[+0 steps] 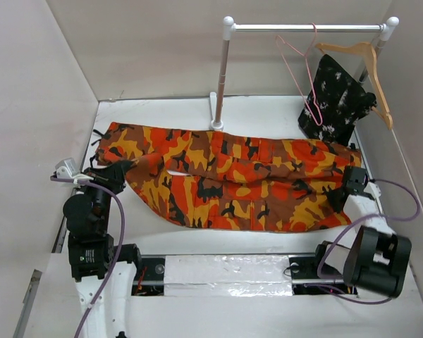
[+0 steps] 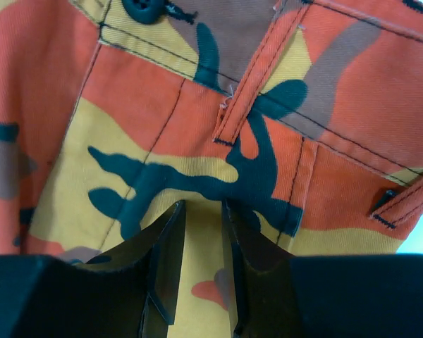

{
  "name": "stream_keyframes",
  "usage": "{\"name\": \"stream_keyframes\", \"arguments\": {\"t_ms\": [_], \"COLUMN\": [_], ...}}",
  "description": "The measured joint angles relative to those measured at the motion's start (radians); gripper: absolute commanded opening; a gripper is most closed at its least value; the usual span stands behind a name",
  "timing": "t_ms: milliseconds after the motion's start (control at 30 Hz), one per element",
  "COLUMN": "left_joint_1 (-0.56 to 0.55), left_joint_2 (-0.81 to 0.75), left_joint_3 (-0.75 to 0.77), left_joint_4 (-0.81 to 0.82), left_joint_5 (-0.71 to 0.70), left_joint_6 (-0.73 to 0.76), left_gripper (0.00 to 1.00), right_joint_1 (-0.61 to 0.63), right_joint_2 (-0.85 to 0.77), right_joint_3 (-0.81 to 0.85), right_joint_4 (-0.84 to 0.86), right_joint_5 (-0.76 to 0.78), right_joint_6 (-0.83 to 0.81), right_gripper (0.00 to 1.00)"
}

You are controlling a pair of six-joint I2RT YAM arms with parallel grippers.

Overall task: Place the trousers on the hanger
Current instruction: Fold the trousers at the center of the board.

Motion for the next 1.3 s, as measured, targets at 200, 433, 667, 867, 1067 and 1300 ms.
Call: {"name": "stream_keyframes", "arguments": {"t_ms": [200, 433, 667, 867, 1067, 1300], "left_joint_1": [-0.01, -0.012, -0.013, -0.04, -0.082, -0.104], "left_joint_2": [-0.021, -0.021, -0.02, -0.019, -0.019, -0.022], "left_joint_3": [-0.001, -0.001, -0.005, -0.019, -0.018, -0.01], "left_joint_4": [-0.023, -0.04, -0.039, -0.037, -0.04, -0.059], "left_joint_5": [0.003, 0.008, 0.013, 0.011, -0.015, -0.087], "left_joint_6": [0.032, 0.04, 0.04, 0.04, 0.042, 0.058], "left_gripper": [0.0, 0.0, 0.0, 0.0, 0.0, 0.0], "right_joint_1": [0.048, 0.183, 0.077, -0.072, -0.114, -0.124], "right_joint_2": [0.267, 0.422, 0.131, -0.209, -0.245, -0.056], "right_joint_3": [0.154, 0.32, 0.21, 0.08, -0.04, -0.009], "right_joint_4": [0.154, 0.145, 0.103, 0.017, -0.057, -0.029], "right_joint_5": [-0.108, -0.139, -0.175, -0.097, -0.086, -0.101], "right_joint_6": [-0.015, -0.172, -0.218, -0.129, 0.011, 0.051], "right_gripper": [0.29, 0.44, 0.69, 0.69, 0.69, 0.61]}}
